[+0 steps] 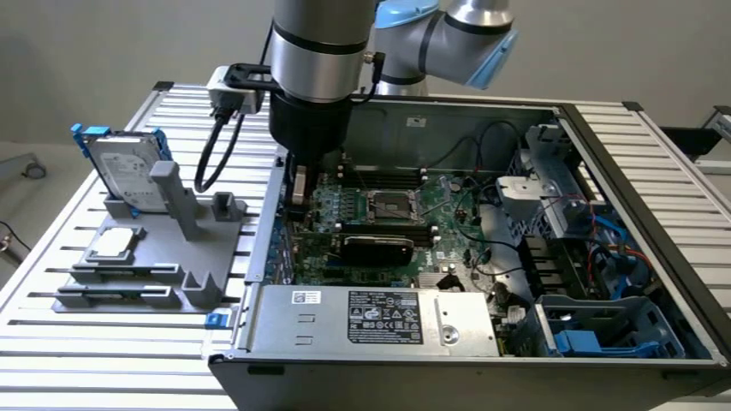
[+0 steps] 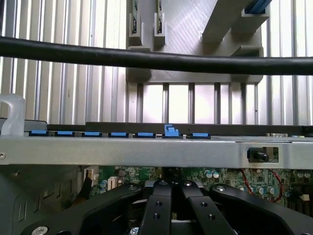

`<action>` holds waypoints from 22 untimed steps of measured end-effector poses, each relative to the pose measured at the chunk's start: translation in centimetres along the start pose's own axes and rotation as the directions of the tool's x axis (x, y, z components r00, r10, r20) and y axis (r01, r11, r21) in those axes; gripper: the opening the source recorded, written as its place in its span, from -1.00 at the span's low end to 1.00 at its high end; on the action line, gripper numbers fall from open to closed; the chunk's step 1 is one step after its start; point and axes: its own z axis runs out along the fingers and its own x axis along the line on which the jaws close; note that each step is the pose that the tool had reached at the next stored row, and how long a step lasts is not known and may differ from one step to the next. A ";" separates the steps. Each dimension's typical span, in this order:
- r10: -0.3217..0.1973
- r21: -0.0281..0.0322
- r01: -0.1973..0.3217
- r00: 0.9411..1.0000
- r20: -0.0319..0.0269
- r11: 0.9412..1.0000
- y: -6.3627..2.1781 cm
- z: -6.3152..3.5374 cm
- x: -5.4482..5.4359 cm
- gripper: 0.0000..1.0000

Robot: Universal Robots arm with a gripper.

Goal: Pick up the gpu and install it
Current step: 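Press down on the gpu until it lock into place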

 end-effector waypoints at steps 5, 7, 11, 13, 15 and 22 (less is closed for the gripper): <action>0.000 -0.003 0.000 1.000 0.000 1.000 0.00 0.01 0.0 -0.79; 0.000 -0.004 0.000 1.000 0.000 1.000 0.00 0.04 0.0 -0.79; 0.000 -0.006 0.000 1.000 0.000 1.000 -0.03 0.17 0.0 -0.79; 0.000 -0.007 0.000 1.000 0.000 1.000 -0.04 0.23 0.0 -0.79; 0.000 -0.007 0.000 1.000 0.000 1.000 -0.04 0.25 0.0 -0.79; 0.000 -0.010 0.000 1.000 0.001 1.000 -0.03 0.17 0.0 -0.79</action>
